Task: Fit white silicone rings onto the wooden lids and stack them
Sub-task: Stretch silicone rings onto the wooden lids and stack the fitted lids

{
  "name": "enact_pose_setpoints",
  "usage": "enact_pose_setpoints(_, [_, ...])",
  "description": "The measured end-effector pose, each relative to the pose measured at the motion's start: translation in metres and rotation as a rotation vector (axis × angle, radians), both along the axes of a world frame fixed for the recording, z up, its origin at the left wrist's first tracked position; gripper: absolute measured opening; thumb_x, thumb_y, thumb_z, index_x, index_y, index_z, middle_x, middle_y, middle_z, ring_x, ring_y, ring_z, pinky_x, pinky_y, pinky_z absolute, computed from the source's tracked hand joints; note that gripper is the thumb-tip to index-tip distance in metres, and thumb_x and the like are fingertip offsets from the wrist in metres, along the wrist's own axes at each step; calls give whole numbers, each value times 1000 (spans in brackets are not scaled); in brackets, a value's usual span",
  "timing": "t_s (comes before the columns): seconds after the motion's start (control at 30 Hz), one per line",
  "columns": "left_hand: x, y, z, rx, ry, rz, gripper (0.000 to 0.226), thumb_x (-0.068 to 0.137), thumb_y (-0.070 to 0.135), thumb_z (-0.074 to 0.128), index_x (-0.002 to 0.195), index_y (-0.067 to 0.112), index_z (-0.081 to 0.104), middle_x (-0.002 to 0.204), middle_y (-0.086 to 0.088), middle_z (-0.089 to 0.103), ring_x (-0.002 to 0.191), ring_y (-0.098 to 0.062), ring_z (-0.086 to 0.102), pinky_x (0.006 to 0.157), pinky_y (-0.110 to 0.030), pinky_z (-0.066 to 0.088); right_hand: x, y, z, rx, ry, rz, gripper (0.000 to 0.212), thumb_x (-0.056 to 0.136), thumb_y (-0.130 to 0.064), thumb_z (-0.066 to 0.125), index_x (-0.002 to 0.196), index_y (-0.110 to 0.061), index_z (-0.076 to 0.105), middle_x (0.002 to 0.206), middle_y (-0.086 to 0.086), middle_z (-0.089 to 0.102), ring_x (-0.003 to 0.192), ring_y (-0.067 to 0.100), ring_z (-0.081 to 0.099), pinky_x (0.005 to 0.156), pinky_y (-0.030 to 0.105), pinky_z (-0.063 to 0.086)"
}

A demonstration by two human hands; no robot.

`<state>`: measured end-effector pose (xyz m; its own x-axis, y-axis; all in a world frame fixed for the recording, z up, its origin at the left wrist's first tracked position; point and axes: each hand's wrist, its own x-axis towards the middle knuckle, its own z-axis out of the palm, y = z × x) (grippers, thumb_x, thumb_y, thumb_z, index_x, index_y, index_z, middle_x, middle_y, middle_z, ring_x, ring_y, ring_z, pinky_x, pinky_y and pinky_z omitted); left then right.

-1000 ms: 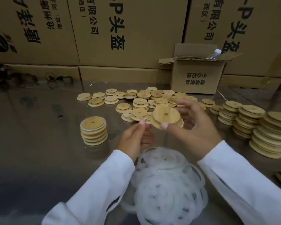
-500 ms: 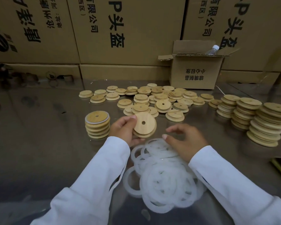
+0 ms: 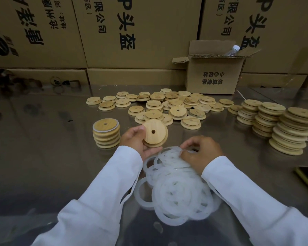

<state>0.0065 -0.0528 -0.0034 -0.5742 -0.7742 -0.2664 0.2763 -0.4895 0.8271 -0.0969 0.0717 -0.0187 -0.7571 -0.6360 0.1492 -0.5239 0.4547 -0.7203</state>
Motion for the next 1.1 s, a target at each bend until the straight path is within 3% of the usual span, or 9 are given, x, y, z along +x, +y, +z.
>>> enact_pose_setpoints(0.1, [1,0,1,19,3,29,17,95,6,45,80,11,52,99,-16,51,84,-38,53,60,-49,48,3,2,4,-67,-11,25,21,78,-16,68,66,-32,61,103,-7,55,98,8,47,80,20,32])
enact_pose_setpoints(0.23, [2,-3,0,18,19,66,17,95,5,44,81,12,52,89,-10,53,79,-35,55,52,-44,48,0,4,13,-270,-69,75,19,79,-15,69,68,-30,63,91,-8,65,91,6,57,81,21,38])
enact_pose_setpoints(0.33, [4,-4,-1,-20,11,63,18,95,6,43,83,13,56,91,-10,54,75,-31,56,53,-42,49,-2,7,20,-480,-159,104,19,78,-6,68,69,-23,65,78,-6,66,71,0,60,69,8,45])
enact_pose_setpoints(0.43, [5,-3,0,-46,-3,27,17,95,6,44,87,13,58,98,-14,54,83,-36,56,55,-43,49,-1,10,25,-608,-271,114,18,78,0,67,71,-17,66,71,-3,66,62,-1,59,62,6,45])
enact_pose_setpoints(0.53, [6,1,1,-75,-18,-91,18,95,7,44,102,8,60,112,-19,54,91,-39,57,57,-44,51,2,10,26,-619,-367,130,19,77,0,66,70,-18,67,65,-4,67,61,3,60,62,10,48])
enact_pose_setpoints(0.67, [7,7,2,-106,4,-264,30,94,16,46,120,5,56,117,-22,57,86,-34,62,56,-43,55,8,8,28,-585,-421,128,20,78,1,65,68,-16,66,53,-7,63,49,1,56,52,11,46])
enact_pose_setpoints(0.83, [8,10,0,-205,-10,-423,43,81,33,56,117,10,59,112,-19,63,96,-33,64,65,-43,59,11,8,33,-605,-437,122,16,80,1,64,71,-12,65,43,-10,56,36,-2,45,41,9,37])
enact_pose_setpoints(0.9, [9,12,-1,-287,8,-486,41,74,27,59,113,12,60,105,-14,65,91,-28,66,64,-40,59,11,8,33,-614,-437,114,16,80,1,64,72,-13,65,43,-9,57,36,-1,46,42,10,38])
enact_pose_setpoints(1.1, [7,13,-4,-357,39,-502,21,89,10,50,107,15,60,93,-10,68,82,-25,68,66,-39,59,10,7,31,-630,-420,106,13,77,-3,69,73,-16,69,52,-5,64,45,0,55,46,10,43])
